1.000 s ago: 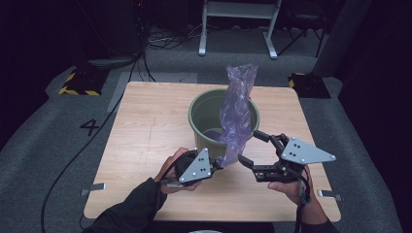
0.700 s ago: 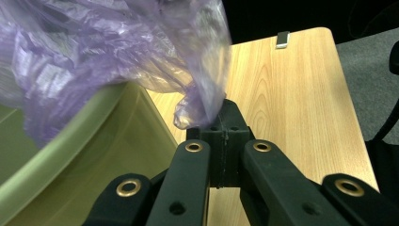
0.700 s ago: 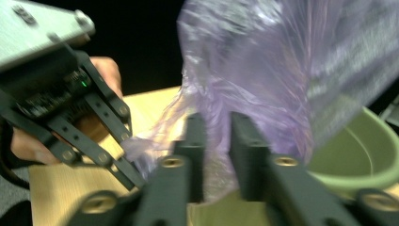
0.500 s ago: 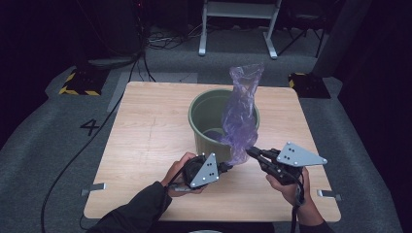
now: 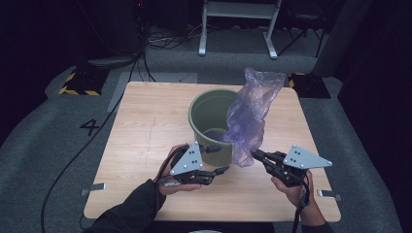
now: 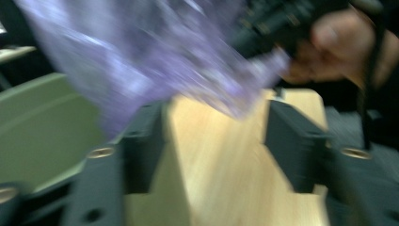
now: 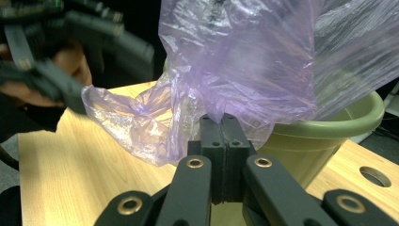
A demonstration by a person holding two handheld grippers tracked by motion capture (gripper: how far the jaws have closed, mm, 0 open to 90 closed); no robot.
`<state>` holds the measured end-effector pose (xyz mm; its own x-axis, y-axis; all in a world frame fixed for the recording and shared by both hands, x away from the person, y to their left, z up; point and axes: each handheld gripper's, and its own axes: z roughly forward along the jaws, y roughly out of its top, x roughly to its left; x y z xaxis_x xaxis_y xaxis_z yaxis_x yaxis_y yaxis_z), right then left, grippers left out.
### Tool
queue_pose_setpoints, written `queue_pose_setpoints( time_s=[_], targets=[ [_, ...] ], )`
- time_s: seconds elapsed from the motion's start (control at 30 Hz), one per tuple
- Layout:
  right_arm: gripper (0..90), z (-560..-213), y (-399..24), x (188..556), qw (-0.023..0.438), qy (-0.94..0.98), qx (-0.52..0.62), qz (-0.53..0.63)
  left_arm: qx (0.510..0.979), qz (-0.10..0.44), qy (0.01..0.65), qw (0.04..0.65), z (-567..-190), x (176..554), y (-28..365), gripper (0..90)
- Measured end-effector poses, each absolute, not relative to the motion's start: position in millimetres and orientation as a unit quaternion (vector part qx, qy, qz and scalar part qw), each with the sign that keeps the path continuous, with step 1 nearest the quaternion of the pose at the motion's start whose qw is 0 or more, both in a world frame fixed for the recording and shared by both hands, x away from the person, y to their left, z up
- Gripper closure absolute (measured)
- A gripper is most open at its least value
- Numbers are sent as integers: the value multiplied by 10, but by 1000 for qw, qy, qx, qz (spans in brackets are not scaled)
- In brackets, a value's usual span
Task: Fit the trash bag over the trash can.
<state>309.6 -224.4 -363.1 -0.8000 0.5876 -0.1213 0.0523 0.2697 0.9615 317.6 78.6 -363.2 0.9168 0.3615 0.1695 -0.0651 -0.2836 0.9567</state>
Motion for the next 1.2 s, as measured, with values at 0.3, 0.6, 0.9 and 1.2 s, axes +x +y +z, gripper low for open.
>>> queue_pose_setpoints(
  time_s=[0.3, 0.6, 0.9, 1.2],
  targets=[
    [900, -3657, -2260, 3094, 232, 756, 204, 577, 789, 157, 115, 583, -3444, 3289, 535, 292],
    [900, -3658, -2275, 3057, 232, 756, 195, 580, 809, 171, 140, 544, -3528, 3422, 363, 486],
    [900, -3669, -2289, 3056, 238, 752, 201, 581, 789, 225, 130, 557, -3437, 3380, 574, 833],
    [900, -3710, -2275, 3067, 232, 753, 205, 580, 789, 193, 110, 573, -3448, 3303, 688, 773]
  ],
)
